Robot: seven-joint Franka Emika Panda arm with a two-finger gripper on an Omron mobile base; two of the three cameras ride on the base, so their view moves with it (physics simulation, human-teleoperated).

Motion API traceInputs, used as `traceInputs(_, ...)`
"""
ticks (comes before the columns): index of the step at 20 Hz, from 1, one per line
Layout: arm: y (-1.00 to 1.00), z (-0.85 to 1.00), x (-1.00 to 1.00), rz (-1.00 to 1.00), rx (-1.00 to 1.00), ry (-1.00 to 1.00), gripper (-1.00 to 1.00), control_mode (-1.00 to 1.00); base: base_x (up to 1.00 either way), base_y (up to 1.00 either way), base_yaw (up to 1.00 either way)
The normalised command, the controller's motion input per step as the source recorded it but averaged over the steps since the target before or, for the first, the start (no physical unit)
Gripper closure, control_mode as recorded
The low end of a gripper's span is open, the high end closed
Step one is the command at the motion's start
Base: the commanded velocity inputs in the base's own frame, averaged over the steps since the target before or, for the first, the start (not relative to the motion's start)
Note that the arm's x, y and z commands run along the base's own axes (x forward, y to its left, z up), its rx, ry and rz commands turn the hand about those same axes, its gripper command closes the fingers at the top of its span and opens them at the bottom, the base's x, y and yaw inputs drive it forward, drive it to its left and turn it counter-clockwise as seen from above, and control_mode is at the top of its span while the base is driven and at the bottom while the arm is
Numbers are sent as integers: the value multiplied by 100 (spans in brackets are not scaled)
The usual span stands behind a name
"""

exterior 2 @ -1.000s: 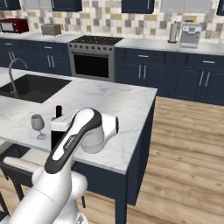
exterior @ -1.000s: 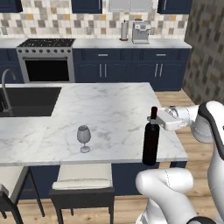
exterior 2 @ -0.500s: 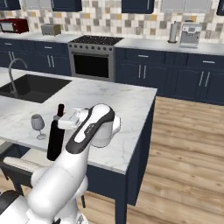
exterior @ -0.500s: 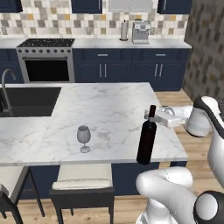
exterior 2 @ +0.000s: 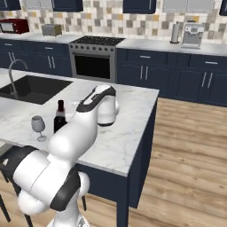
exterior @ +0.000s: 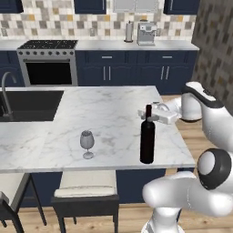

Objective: There is a wine glass and glass cup on the dining counter. Place the wine bottle next to the wine glass and the juice bottle next to the glass cup.

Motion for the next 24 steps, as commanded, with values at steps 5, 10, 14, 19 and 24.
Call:
traceInputs(5,16,0,11,18,-10,-24,100,-100,0,0,0)
traceInputs(10,25,0,17,11,0,-11,100,-100,0,0,0)
traceInputs(14,26,0,17,7,3,-3,100,-100,0,0,0)
traceInputs(19,26,0,10,7,6,-4,100,-100,0,0,0)
traceInputs(24,29,-5,0,8,8,-9,100,-100,0,0,0)
